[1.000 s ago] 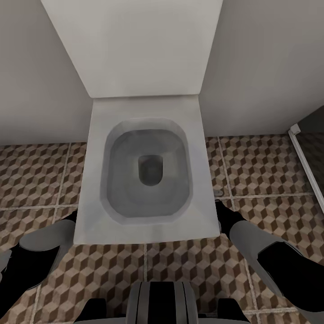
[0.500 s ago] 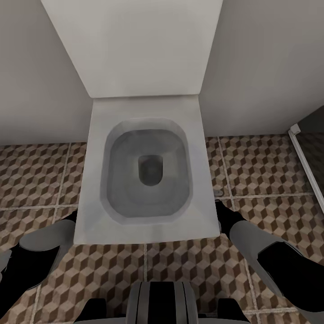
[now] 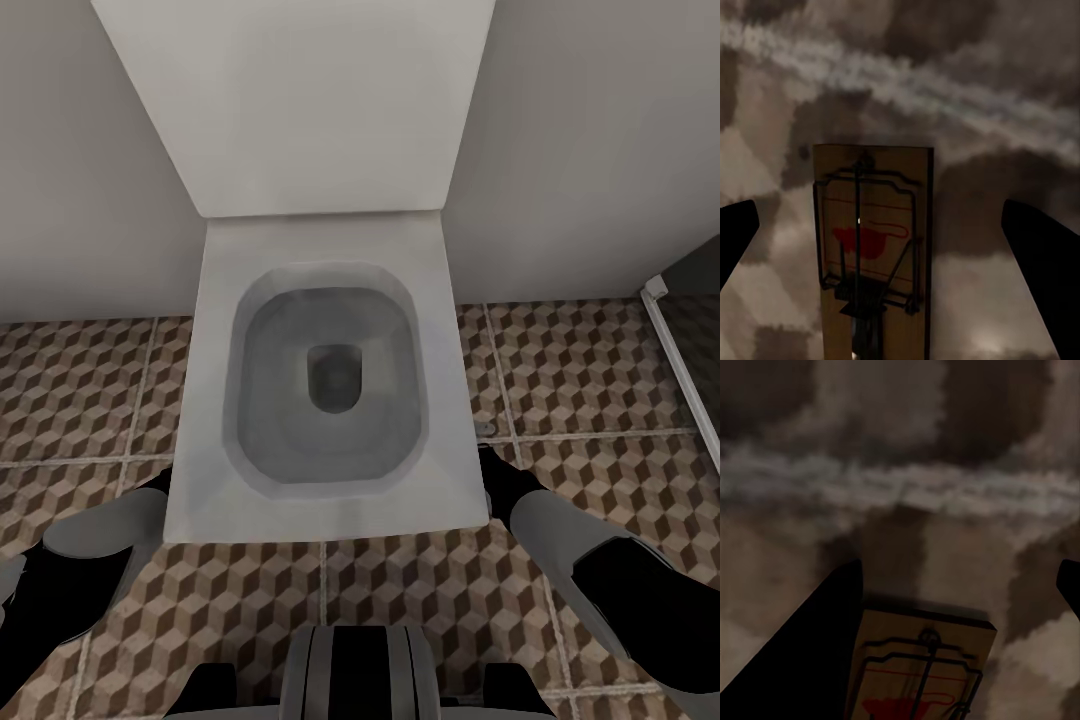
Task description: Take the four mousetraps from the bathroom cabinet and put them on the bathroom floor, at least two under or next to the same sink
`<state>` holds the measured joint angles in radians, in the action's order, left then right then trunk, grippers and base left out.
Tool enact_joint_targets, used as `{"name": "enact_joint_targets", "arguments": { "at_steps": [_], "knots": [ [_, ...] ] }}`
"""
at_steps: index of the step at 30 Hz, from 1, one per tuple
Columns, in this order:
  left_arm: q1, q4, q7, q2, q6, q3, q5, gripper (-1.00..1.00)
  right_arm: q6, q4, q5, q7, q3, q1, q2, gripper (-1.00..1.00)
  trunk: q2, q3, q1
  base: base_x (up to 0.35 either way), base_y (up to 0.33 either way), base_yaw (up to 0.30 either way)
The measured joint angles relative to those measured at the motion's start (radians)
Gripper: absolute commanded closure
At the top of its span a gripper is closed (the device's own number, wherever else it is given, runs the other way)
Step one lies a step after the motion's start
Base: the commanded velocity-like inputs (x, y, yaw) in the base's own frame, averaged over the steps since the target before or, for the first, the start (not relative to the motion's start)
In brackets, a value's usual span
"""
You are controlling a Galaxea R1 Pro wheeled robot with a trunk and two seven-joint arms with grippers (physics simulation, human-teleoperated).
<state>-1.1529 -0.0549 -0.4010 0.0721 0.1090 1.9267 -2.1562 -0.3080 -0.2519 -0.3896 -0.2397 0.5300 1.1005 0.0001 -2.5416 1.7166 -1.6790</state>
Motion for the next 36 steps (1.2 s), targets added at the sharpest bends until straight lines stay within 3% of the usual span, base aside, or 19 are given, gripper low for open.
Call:
{"name": "enact_joint_targets", "arguments": {
  "at_steps": [36],
  "knots": [
    [0.0,0.0,0.0,0.0,-0.003,0.007,0.003,-1.0,0.003,-0.003,-0.001,0.001,0.002,0.0,-0.004,-1.0,0.0,0.0,0.0,-0.006,0.0,0.0]
  ]
}}
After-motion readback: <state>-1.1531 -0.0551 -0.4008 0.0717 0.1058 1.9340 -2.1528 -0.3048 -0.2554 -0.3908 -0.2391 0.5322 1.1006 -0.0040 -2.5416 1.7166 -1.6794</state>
